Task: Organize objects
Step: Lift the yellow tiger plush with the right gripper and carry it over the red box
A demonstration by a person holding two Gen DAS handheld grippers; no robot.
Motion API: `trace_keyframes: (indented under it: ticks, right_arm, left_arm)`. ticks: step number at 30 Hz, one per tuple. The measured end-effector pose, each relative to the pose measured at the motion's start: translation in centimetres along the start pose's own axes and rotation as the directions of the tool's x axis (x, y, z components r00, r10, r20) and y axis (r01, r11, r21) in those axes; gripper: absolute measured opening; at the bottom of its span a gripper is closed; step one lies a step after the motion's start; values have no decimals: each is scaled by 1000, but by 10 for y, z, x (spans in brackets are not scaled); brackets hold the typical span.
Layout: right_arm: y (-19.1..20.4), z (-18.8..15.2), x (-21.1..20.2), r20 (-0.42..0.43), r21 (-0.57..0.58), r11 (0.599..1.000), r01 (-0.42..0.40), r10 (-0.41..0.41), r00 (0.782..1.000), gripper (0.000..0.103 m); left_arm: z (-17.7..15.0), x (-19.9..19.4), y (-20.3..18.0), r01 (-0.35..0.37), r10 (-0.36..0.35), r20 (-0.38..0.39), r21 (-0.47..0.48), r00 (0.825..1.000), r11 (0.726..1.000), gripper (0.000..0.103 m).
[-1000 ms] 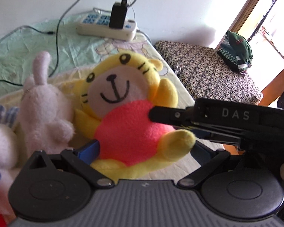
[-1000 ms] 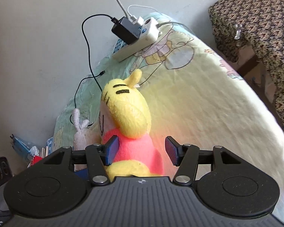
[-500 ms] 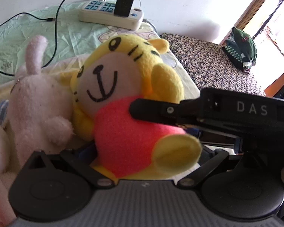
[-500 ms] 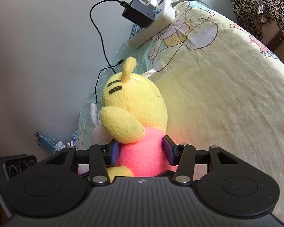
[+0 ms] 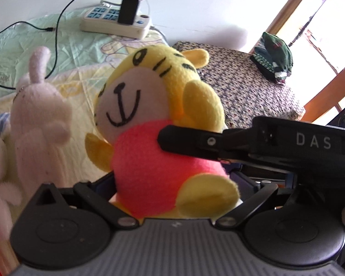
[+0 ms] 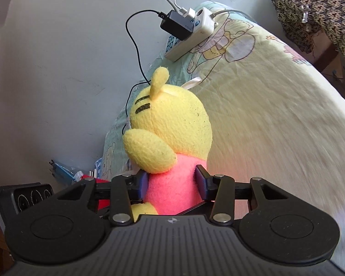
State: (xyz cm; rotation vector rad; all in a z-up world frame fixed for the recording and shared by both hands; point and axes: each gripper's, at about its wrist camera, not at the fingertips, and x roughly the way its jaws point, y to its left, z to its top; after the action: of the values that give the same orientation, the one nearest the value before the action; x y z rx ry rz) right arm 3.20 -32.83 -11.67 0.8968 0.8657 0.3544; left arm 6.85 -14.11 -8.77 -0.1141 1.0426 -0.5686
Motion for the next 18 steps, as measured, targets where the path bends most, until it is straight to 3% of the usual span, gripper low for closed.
trace_keyframes:
  ticks: [8,18]
  right_arm:
    - [14,-25,-28,28,-22,1000,-9,9,1000,45]
    - [43,-53,-33,9,-80,996,-44,45,999,45]
  left_arm:
    - [-22,-26,-17,2,-2,14,39,1000,999,99]
    - [-51,-71,-15,-30,28,61,29,998,999,99]
